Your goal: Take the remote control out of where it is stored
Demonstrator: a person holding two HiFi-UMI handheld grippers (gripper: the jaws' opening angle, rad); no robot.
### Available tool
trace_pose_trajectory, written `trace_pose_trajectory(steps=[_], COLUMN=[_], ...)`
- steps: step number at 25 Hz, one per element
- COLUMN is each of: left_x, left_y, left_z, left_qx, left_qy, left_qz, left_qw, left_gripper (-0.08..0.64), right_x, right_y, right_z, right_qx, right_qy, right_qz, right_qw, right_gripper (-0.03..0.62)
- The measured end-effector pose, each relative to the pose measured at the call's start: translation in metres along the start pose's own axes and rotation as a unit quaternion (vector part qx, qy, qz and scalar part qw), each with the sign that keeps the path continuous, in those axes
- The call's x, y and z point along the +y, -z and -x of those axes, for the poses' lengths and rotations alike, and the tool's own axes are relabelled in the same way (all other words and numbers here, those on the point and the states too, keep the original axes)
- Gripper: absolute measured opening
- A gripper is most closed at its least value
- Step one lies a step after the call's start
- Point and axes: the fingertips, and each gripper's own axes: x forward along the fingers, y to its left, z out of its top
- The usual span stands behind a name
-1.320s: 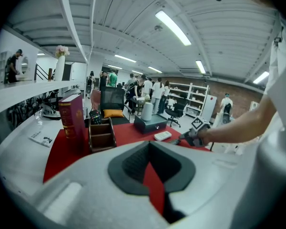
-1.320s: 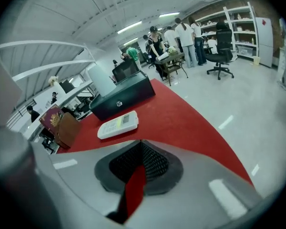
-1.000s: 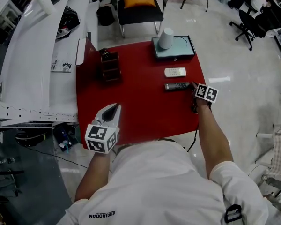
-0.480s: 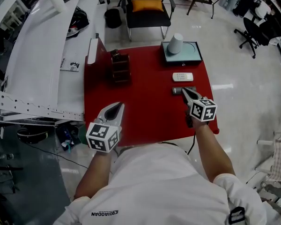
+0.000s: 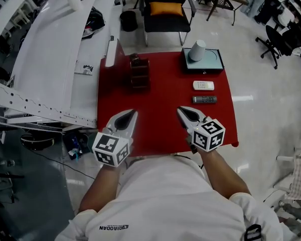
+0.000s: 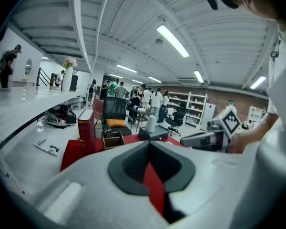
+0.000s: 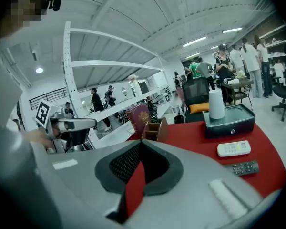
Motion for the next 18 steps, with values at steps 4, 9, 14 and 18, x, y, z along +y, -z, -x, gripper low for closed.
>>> trace_pose_trajectory(steps=[4, 9, 14, 18], left_x=[0.001, 0.002, -0.001, 0.002], left_y=[0.001, 0.004, 0.003, 0.003], left_z=[0.007, 0.011, 0.015, 0.017], left_qx=[0.001, 0.002, 0.000, 0.001], left_qy=[0.002, 0.007, 0.021, 0.015], left_qz=[-0.010, -0.015, -0.023, -0.024], left_qw=[0.9999, 0.9999, 0.9995, 0.9996], left_gripper=[0.002, 0.002, 0.002, 0.002], right_x=[0.034, 0.052, 0.053, 0.055], right_y=[-0.004, -0.010, -0.013, -0.014], right_z=[-0.008, -0.016, -0.018, -0.019], right_qx=[-0.007, -0.015, -0.020, -0.020], right_qy=[-0.024, -0.033, -0.028, -0.028], right_qz=[0.014, 0.031, 0.025, 0.029], right_qw=[1.000, 0.999, 0.999, 0.999], right_gripper=[0.003, 0.004, 0.003, 0.003])
